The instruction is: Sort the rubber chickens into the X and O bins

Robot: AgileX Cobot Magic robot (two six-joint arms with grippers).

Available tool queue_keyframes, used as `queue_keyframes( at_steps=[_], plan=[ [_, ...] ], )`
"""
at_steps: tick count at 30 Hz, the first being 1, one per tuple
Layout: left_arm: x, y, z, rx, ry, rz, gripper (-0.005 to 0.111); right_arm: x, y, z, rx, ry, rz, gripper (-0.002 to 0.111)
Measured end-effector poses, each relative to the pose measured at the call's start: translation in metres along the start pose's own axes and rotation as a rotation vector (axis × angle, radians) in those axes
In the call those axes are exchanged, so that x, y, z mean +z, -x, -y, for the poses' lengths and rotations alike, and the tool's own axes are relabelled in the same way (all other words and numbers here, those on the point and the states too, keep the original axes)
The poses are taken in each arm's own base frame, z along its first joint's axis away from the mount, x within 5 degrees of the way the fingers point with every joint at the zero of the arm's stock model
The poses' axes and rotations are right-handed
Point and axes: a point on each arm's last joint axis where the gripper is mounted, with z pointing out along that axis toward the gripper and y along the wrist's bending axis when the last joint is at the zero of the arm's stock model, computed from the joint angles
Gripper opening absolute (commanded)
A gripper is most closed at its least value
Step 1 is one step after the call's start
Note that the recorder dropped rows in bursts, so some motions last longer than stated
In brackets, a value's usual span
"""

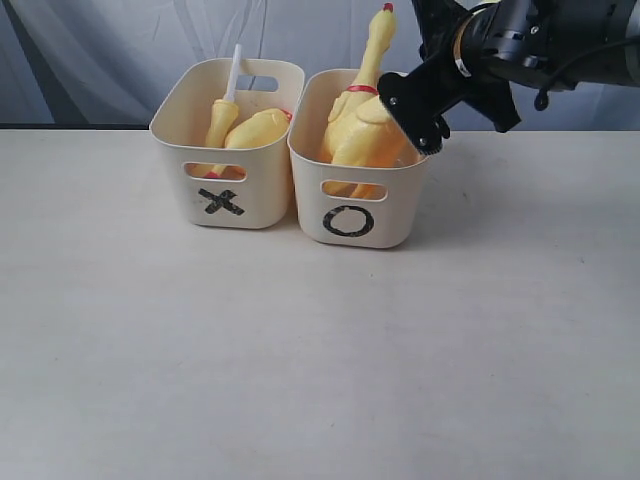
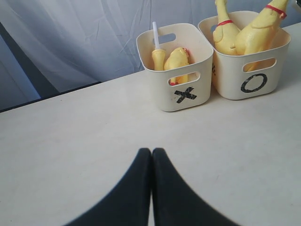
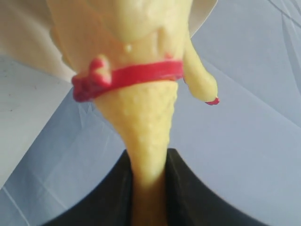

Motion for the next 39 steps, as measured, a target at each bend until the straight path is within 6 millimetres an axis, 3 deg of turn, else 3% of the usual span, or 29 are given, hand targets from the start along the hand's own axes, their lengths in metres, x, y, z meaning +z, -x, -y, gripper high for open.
queue_keyframes(
  at_steps=[6, 11, 16, 24, 30, 39],
  plan=[
    [0.000, 0.000, 0.000, 0.000, 0.000, 0.000, 0.000, 0.001, 0.000, 0.000, 0.025, 0.000, -0.003, 0.003],
    [0.000, 0.000, 0.000, 0.000, 0.000, 0.000, 0.000, 0.001, 0.000, 0.000, 0.039, -0.001, -0.004, 0.042],
    [0.000, 0.000, 0.000, 0.000, 0.000, 0.000, 0.000, 0.004, 0.004, 0.000, 0.089, -0.015, 0.013, 0.060],
    [0.000, 0.000, 0.000, 0.000, 0.000, 0.000, 0.000, 0.001, 0.001, 0.004, 0.161, -0.058, 0.000, 0.062],
    [0.000, 0.000, 0.000, 0.000, 0.000, 0.000, 0.000, -0.025, -0.014, 0.019, 0.249, -0.132, -0.020, 0.062],
    [0.000, 0.000, 0.000, 0.000, 0.000, 0.000, 0.000, -0.045, -0.027, 0.024, 0.372, -0.142, -0.050, 0.062]
  ],
)
